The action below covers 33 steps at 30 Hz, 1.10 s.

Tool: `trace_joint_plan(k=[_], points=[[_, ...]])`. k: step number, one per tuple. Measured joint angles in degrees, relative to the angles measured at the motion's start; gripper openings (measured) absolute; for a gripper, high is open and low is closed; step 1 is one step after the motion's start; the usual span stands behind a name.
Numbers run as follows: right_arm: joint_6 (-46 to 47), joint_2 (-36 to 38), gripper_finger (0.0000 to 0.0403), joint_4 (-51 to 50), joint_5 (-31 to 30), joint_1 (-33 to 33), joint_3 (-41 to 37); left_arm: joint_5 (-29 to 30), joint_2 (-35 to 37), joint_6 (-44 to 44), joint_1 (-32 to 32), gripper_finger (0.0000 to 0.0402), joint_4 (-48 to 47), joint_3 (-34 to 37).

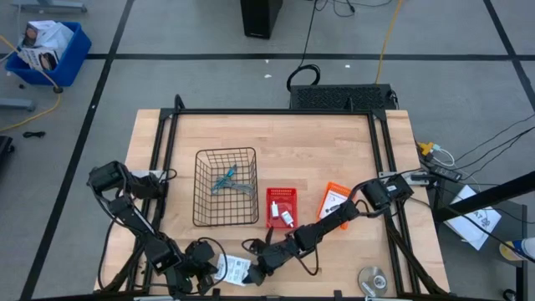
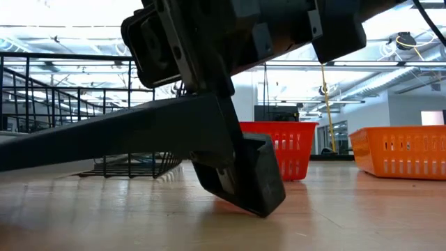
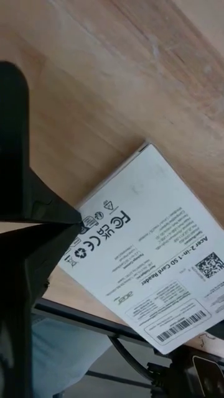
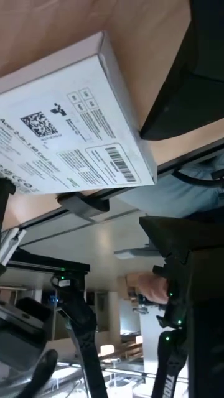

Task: Pick and place items into bin
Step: Put the white card reader box into the orange bin

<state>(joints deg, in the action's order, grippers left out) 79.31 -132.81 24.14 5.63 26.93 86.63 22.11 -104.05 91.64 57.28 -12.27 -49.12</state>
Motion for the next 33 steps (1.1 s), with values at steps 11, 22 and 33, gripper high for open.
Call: trace_joint_plan(k=[11,22,33], points=[[2.14,0.20,0.0203,-10.46,5.03,0.59,0.20,0.11,-0.20,-0.02,-0.09,0.0007,0.49,0.00],[0.25,0.24,0.0203,-20.99,5.70,-1.27,0.11,0.27,-0.24,-0.32,-0.80,0.0004,0.61,0.00],[-2.18,0.35,0.0203,-14.75,5.04,-3.56,0.09,0.80,-0.84,-1.05,-2.94,0.0009,0.61,-0.05]])
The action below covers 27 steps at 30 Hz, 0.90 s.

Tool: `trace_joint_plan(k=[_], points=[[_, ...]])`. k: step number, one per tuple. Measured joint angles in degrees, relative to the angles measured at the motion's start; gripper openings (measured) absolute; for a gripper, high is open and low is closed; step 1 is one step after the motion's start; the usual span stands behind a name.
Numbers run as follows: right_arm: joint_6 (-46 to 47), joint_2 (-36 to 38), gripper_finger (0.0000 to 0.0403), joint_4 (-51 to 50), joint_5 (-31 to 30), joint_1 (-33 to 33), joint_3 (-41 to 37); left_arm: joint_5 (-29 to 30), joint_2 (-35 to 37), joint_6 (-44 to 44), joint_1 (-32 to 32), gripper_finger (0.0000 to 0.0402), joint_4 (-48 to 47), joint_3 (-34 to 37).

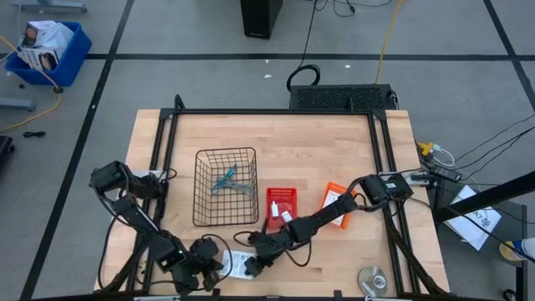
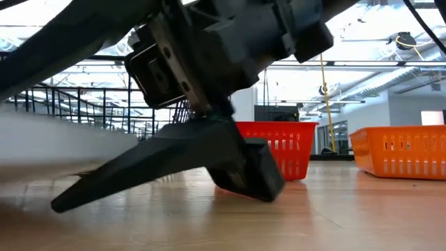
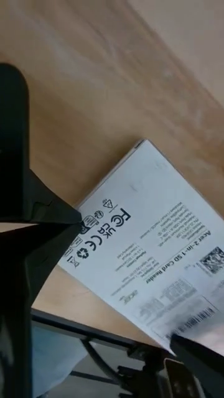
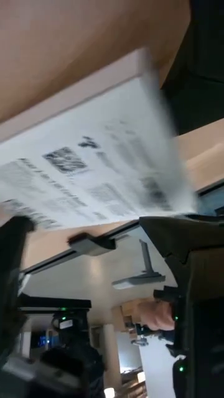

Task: Pick and place items into bin
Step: Put the white card reader box into the orange bin

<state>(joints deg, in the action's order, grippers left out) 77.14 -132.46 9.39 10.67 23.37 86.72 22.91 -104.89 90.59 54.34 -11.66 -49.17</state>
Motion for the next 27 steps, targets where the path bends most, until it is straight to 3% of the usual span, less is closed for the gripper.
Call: trace_joint_plan(k=[10,13,19,27], points=[[-1.23,-0.04,0.0190,0.45,-0.71,-0.06,-0.04,-0.53,-2.41,-4.35,-0.34,0.0012,6.77,0.33],[-1.71,0.00,0.0151,2.00,-1.77,0.27,-0.04,-0.42,-2.41,-4.35,-0.30,0.0016,6.55,0.33],[-5.06,0.00,0.0033,7.55,-1.61,0.34,-0.10,1.10,-2.39,-7.10,0.58,0.0004,6.98,0.37],[-8.84,2.30,0.0033,10.23,-3.97,2.26,-0.39,3.07,1.50,-12.48,1.67,0.0030,9.02,0.75]])
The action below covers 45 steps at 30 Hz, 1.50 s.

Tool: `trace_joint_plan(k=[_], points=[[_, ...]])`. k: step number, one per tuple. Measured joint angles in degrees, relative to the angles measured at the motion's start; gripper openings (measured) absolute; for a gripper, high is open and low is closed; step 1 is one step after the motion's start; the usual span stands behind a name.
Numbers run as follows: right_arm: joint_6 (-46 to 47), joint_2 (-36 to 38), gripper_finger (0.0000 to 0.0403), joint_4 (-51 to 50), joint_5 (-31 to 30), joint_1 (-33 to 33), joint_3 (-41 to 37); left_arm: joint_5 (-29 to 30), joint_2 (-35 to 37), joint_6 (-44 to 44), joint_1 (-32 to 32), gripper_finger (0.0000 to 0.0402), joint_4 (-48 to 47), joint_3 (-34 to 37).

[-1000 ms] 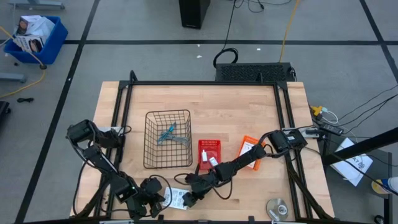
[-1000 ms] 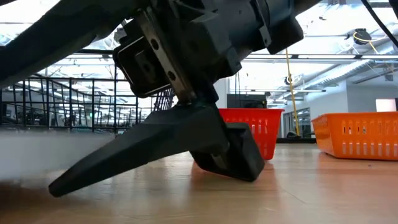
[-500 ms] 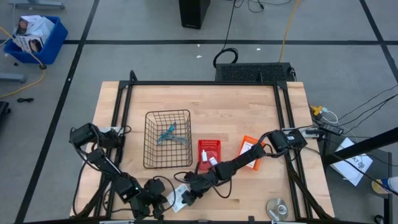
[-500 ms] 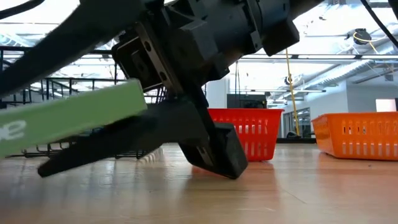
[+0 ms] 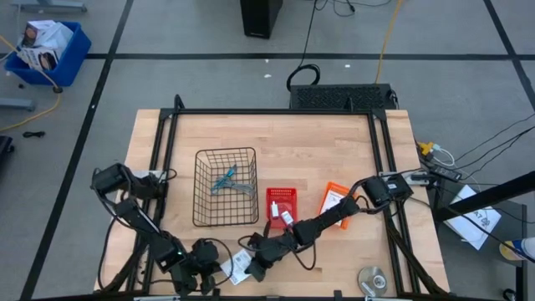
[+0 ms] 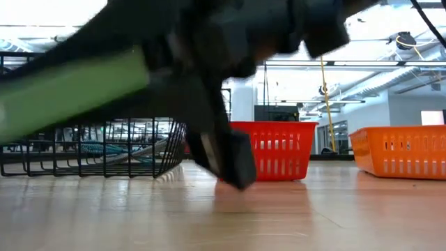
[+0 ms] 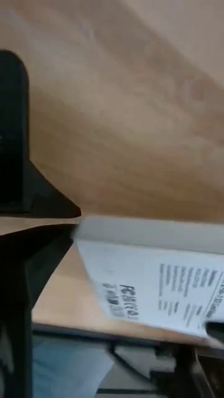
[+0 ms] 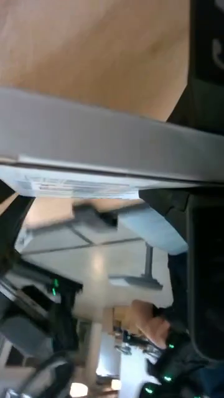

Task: Pick and place items into bin
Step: Put the white card reader box into the orange bin

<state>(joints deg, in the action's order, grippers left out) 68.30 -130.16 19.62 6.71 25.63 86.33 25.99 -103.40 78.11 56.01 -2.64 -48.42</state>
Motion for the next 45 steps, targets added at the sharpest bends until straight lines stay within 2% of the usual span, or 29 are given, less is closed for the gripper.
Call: trace_joint_plan(k=[5,8,15,21,26,30,38,42,45], points=[[-5.66,4.81,0.0033,-0.81,-3.27,2.33,0.12,5.18,5.96,-4.17,1.62,0.0032,1.37,-0.22],[-10.34,8.16,0.0033,-6.35,-6.79,3.85,0.24,8.99,9.33,-8.46,2.54,0.0033,2.39,-0.18],[-19.91,18.17,0.0033,-26.16,-23.11,8.74,0.20,15.74,17.45,-20.13,3.84,0.0033,4.42,-0.28],[-19.14,25.58,0.0033,-43.23,-36.57,13.54,0.26,16.54,21.18,-30.49,4.09,0.0033,9.10,-0.33],[-7.90,30.06,0.0033,-64.49,-43.86,16.20,0.30,16.68,21.78,-36.27,4.09,0.0033,11.85,-0.35],[2.87,31.95,0.0033,-82.37,-44.01,16.87,0.30,17.13,21.79,-37.09,4.09,0.0033,11.72,-0.38],[13.40,32.54,0.0033,-109.21,-37.83,16.33,0.30,17.63,21.79,-37.40,4.09,0.0033,11.74,-0.40],[10.01,32.56,0.0033,-109.01,-36.37,14.73,-0.18,17.65,21.79,-37.41,4.07,0.0033,11.76,-0.42],[7.68,32.13,0.0033,-109.76,-32.14,12.24,-0.91,18.20,21.79,-37.50,4.02,0.0033,11.78,-0.42]])
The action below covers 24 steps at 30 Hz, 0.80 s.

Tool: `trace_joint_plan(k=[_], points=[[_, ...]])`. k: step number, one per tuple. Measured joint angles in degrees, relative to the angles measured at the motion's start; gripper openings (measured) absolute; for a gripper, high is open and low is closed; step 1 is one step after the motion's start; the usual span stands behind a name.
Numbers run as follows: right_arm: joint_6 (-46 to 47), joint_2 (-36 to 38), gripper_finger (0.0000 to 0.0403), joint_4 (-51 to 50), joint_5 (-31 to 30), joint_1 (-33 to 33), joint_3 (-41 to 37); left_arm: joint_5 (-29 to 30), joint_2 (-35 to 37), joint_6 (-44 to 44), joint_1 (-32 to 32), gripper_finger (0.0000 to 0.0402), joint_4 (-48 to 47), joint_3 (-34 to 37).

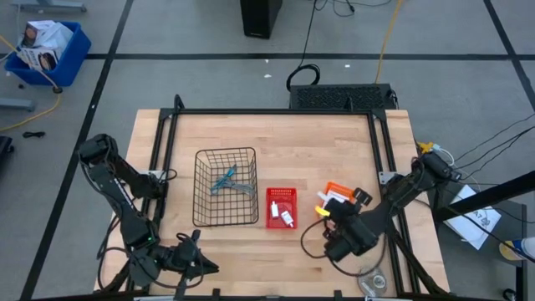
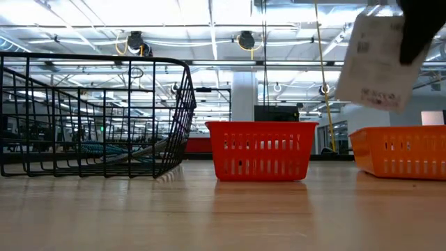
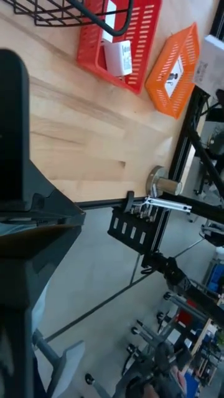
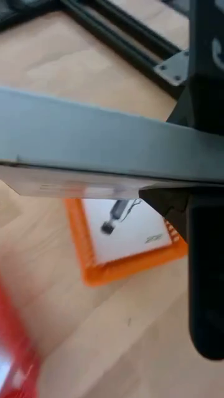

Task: Pick and place items into bin
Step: Put the white card reader box into the orange bin

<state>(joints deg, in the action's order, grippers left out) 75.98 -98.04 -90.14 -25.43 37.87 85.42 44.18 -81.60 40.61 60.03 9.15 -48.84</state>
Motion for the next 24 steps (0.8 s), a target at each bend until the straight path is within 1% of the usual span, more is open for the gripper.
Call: trace_joint_plan(k=[3,9,17,24], points=[[-0.98,-0.37,0.0033,0.35,4.53,-2.22,-2.35,0.00,0.00,-0.03,0.00,0.0033,0.00,-0.01],[-5.69,-0.35,0.0033,0.16,7.25,-5.22,-8.35,0.00,0.00,-0.21,0.00,0.0033,-0.02,-0.02],[-11.05,-0.33,0.0036,0.14,7.43,-7.19,-14.23,-0.02,0.00,-0.30,0.00,0.0033,-0.06,-0.02],[-12.21,-0.33,0.0044,2.53,7.50,-7.54,-17.60,-0.02,0.00,-0.30,0.00,0.0033,0.00,-0.02]])
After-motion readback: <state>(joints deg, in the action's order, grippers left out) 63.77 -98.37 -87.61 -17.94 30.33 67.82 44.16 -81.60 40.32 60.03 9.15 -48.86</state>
